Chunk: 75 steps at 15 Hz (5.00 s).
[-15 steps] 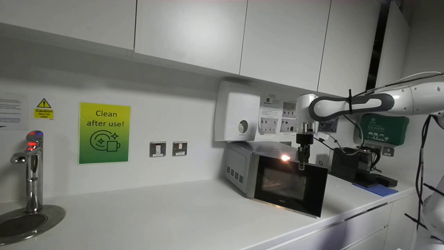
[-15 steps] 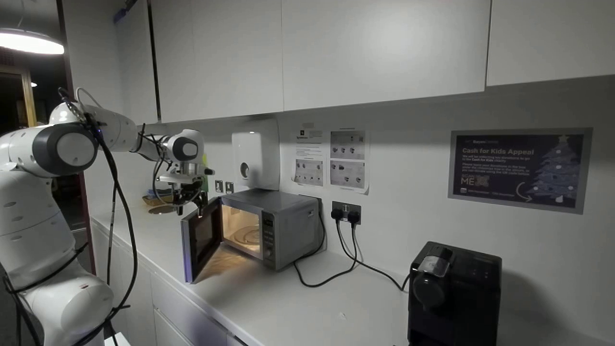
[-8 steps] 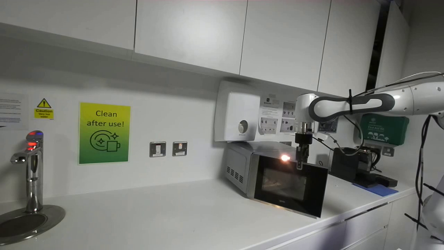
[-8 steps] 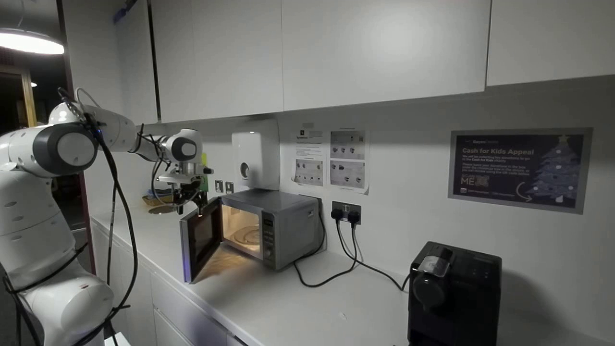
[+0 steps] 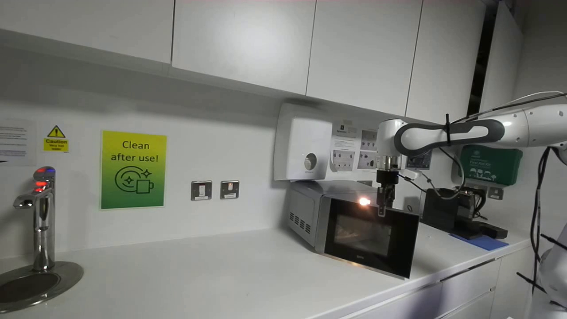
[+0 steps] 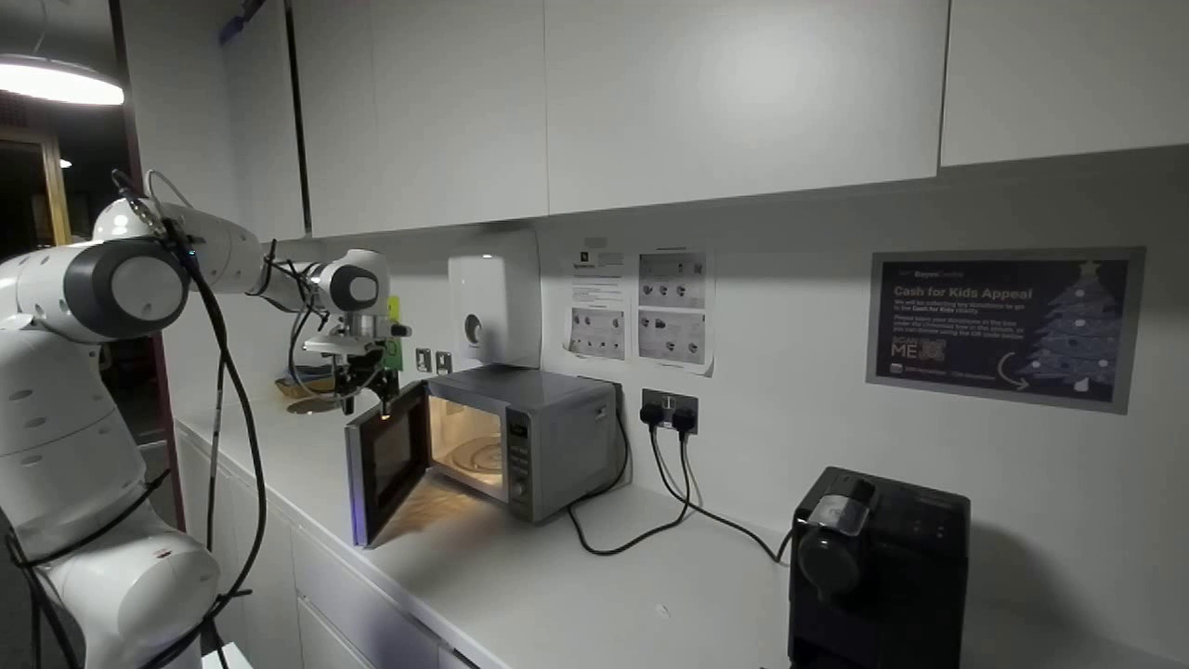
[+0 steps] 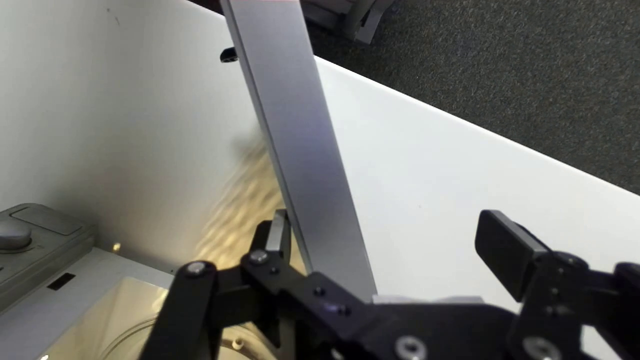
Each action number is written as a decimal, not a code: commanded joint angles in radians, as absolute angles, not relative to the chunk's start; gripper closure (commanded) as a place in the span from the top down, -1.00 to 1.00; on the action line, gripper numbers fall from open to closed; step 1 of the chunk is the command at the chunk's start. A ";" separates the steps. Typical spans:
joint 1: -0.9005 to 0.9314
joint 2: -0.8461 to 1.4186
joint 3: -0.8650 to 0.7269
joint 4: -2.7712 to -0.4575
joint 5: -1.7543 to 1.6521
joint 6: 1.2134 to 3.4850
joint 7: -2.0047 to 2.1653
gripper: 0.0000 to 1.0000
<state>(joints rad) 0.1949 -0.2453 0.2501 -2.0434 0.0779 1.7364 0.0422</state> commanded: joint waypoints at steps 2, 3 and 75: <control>0.201 -0.241 0.258 -2.038 0.053 1.760 0.094 1.00; 0.201 -0.239 0.259 -2.037 0.053 1.759 0.100 1.00; 0.276 -0.040 0.325 -1.855 0.038 1.795 0.330 1.00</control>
<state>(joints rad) 0.2647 -0.0683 0.3220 -1.8953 0.0503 1.7794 0.2937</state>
